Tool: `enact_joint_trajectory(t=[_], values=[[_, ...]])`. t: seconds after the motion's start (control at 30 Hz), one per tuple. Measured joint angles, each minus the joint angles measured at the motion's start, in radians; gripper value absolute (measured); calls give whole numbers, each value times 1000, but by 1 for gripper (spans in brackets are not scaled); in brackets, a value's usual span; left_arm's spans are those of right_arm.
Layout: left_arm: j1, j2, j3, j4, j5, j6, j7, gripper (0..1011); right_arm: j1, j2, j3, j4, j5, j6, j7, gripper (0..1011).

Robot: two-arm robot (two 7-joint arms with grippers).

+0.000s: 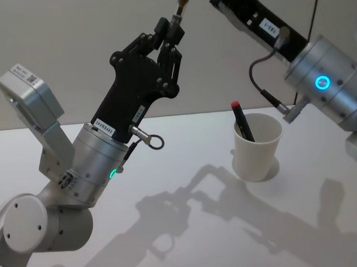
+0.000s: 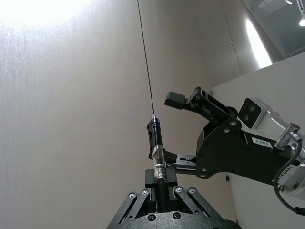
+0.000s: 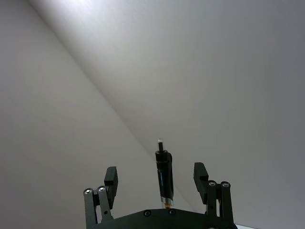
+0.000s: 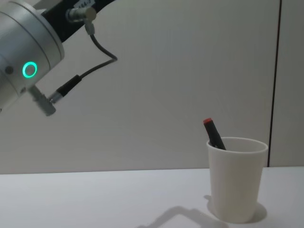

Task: Place the pen into the pen holder.

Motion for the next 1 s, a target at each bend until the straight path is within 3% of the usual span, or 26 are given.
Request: enact_joint_trajectory(t=[1.0], values=[[0, 0, 0, 0, 0, 0, 0, 139, 35, 0, -44, 30, -76, -18, -28, 1002]])
